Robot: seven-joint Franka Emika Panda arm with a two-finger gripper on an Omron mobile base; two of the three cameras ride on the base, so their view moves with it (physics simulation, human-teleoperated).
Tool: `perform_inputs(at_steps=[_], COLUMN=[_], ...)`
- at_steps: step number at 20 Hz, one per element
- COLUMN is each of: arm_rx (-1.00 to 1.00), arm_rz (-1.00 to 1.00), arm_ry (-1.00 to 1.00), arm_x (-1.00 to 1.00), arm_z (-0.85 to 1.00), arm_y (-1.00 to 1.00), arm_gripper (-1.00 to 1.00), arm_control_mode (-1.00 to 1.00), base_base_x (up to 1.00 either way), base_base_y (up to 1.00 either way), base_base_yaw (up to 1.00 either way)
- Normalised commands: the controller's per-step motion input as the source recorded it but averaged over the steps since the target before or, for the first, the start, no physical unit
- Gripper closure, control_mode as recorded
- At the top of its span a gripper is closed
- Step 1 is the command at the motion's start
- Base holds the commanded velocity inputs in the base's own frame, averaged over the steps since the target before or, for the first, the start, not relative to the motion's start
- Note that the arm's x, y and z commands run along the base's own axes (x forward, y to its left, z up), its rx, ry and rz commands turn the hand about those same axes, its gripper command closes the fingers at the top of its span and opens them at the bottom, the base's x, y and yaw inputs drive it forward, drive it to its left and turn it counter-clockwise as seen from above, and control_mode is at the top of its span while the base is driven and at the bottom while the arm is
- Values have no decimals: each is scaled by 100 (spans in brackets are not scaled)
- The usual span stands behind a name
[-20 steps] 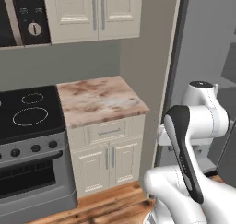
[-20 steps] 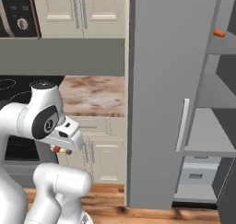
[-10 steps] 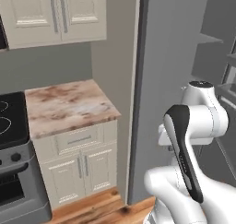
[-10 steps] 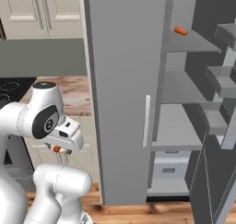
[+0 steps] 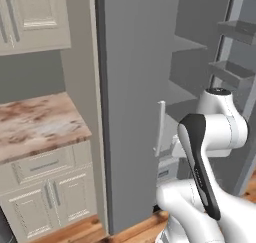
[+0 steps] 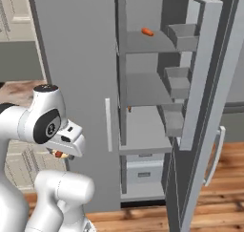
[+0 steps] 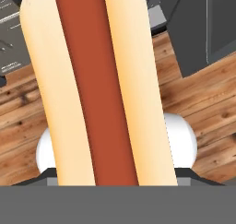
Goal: Store the hot dog in the freezer for long-term storage. Close the freezer door after placing the cooked food.
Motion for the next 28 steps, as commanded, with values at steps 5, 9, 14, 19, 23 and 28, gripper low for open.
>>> perform_inputs(at_steps=[5,9,14,19,23,28], arm_rx=[0,0,0,0,0,0], arm_rz=[0,0,0,0,0,0], arm_ry=[0,0,0,0,0,0], arm_x=[0,0,0,0,0,0], arm_z=[0,0,0,0,0,0], arm_y=[0,0,0,0,0,0], arm_gripper=[100,100,100,100,100,100], arm_control_mode=[100,100,100,100,100,100], base_base_x=[8,25,40,29,33,50], base_base_y=[-65,-46,-34,-2,0,0], base_base_yaw=[-11,-3,0,0,0,0])
